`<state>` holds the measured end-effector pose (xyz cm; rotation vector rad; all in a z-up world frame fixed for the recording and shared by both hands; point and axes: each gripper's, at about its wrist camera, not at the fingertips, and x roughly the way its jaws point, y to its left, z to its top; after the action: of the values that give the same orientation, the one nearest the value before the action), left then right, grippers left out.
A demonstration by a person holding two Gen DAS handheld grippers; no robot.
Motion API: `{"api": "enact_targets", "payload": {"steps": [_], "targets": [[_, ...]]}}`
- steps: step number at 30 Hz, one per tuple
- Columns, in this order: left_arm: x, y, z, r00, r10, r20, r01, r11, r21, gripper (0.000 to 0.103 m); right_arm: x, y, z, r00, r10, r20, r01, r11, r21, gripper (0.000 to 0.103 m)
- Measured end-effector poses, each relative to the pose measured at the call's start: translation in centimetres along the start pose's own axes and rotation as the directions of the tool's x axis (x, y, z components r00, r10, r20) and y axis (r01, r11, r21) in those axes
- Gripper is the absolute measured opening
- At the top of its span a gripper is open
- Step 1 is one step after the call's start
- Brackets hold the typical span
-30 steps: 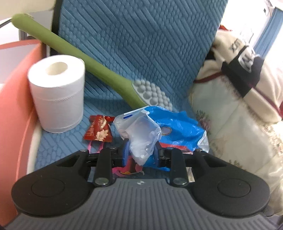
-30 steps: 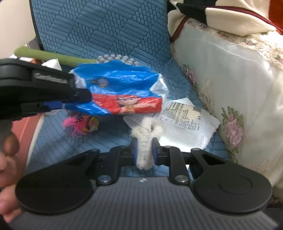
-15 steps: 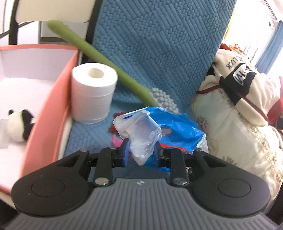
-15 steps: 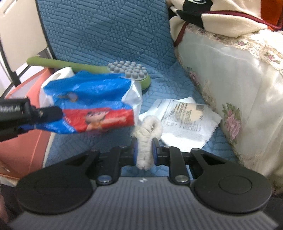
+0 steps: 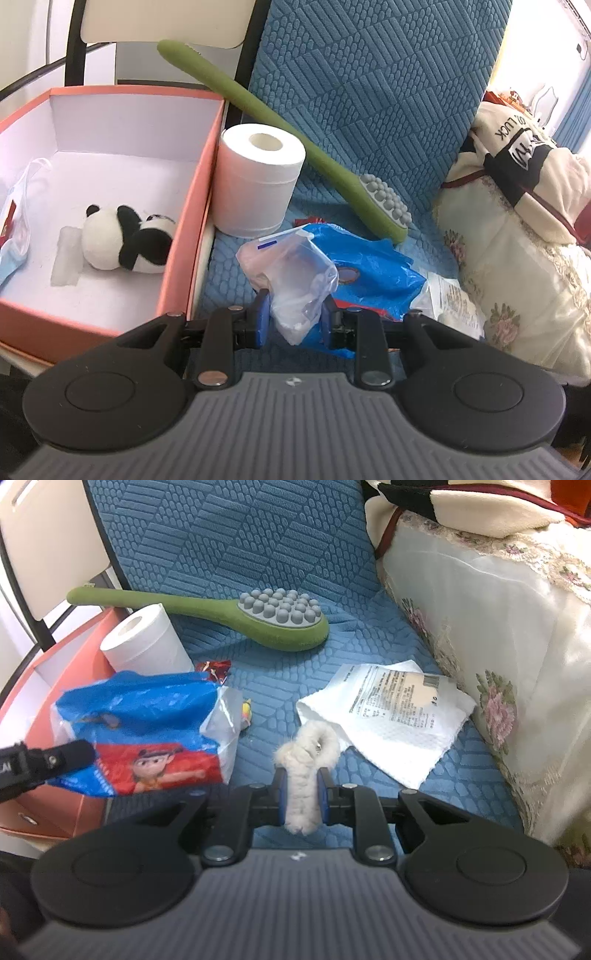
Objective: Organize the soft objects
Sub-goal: 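Carry the snack bag in the left tool and hair tie in the right tool to the box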
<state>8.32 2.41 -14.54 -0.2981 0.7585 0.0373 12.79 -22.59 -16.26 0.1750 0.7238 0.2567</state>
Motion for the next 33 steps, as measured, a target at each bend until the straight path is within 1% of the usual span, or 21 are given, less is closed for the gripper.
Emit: {"api": "enact_targets", "payload": {"steps": [4,10,14,18,25,28,33], "targets": [[-0.3,-0.5,-0.9,1.000,0.003,-0.016,-0.002,0.999,0.042,0.032,-0.4,0.2,-0.4,1.000,-0.001,0.000,0.001,1.000,0.001,0.021],[-0.1,-0.8,-1.9,0.999,-0.018,-0.044,0.020,0.999,0.045,0.032,-0.5,-0.2,-0.6,1.000,-0.026,-0.009,0.026,1.000,0.015,0.021],[-0.4,-1.1,-1.6,0.999,-0.026,-0.044,0.028,0.999,0.046,0.032,-0.7,-0.2,-0.1,0.999,-0.033,-0.025,0.034,0.999,0.026,0.021],[-1.5,-1.4,-1.1,0.998,-0.045,-0.040,0.046,0.998,0.037,0.032,-2.1,0.5,0.8,0.999,-0.028,-0.035,0.028,1.000,0.008,0.021],[-4.9,-1.7,1.3,0.998,-0.064,0.008,0.063,0.998,0.023,0.032,-6.2,2.5,3.8,1.000,-0.017,0.004,0.017,0.999,-0.038,0.021],[-6.6,-1.6,3.0,0.998,-0.059,0.030,0.059,0.998,0.022,0.032,-7.8,3.9,5.1,1.000,-0.008,0.020,0.010,0.998,-0.067,0.021],[-9.3,-0.8,6.2,0.996,-0.055,0.076,0.055,0.998,0.008,0.032,-10.3,6.1,7.9,0.997,0.028,0.065,-0.024,0.998,-0.064,0.021]]}}
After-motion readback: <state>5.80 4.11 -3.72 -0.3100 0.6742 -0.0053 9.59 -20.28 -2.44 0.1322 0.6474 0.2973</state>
